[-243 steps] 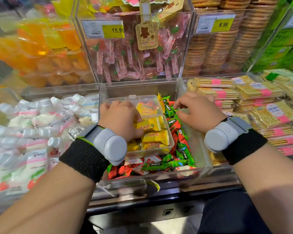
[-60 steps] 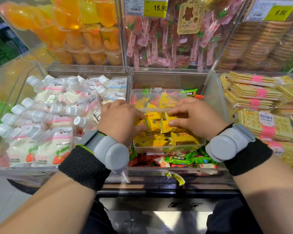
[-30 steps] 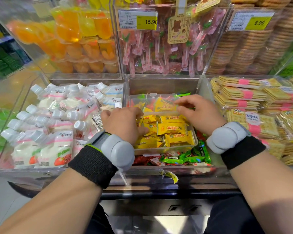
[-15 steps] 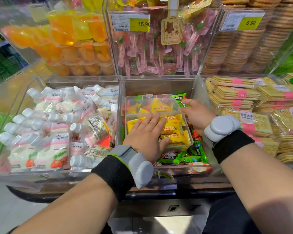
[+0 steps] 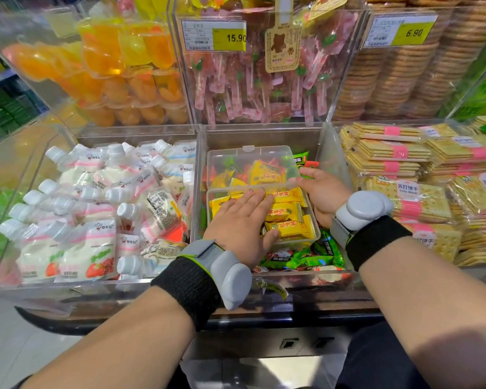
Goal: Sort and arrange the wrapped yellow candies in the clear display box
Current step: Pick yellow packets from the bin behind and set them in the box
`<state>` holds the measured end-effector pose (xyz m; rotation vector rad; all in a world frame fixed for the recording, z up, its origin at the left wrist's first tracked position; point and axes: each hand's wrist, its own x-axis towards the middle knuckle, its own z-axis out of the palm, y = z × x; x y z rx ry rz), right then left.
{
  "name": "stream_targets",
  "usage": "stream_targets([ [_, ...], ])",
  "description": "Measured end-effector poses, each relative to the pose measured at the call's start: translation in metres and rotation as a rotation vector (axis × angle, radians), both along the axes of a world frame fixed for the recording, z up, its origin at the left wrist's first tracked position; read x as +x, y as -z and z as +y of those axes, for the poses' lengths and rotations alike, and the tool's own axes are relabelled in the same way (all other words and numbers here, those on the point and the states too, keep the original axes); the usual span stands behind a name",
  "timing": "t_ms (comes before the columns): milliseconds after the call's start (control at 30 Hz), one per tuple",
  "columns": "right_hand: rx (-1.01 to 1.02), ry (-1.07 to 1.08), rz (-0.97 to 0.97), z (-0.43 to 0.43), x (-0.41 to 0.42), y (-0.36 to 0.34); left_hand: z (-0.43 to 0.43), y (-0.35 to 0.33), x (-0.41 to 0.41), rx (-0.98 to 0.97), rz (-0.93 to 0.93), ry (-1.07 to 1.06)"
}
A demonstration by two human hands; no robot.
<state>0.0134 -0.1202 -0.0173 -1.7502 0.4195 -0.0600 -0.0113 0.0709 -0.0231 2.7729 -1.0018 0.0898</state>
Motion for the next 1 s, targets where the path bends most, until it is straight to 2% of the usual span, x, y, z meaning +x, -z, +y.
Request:
stream_targets([
  [200,0.099,0.043,-0.074,-0.002,-0.004,0.001,0.003,0.0,-0.001,-0.08,-0.008,0.034],
  [367,0.005,0.044,-0.107,-0.001,-0.005,-0.002,0.006,0.0,0.0,-0.135,0.027,0.06],
  [567,0.156,0.045,-0.184,0.007,-0.017,-0.022,0.009,-0.011,-0.005,-0.193,-0.032,0.065],
  [667,0.216,0.035,-0.201,0.01,-0.029,-0.031,0.013,-0.025,-0.015,-0.315,-0.128,0.001],
  [800,0.285,-0.096,-0.229,0.009,-0.044,-0.038,0.02,-0.042,-0.024,-0.503,-0.274,-0.11],
  [1000,0.492,-0.219,-0.288,0.006,-0.064,-0.037,0.027,-0.054,-0.026,-0.73,-0.337,-0.207],
])
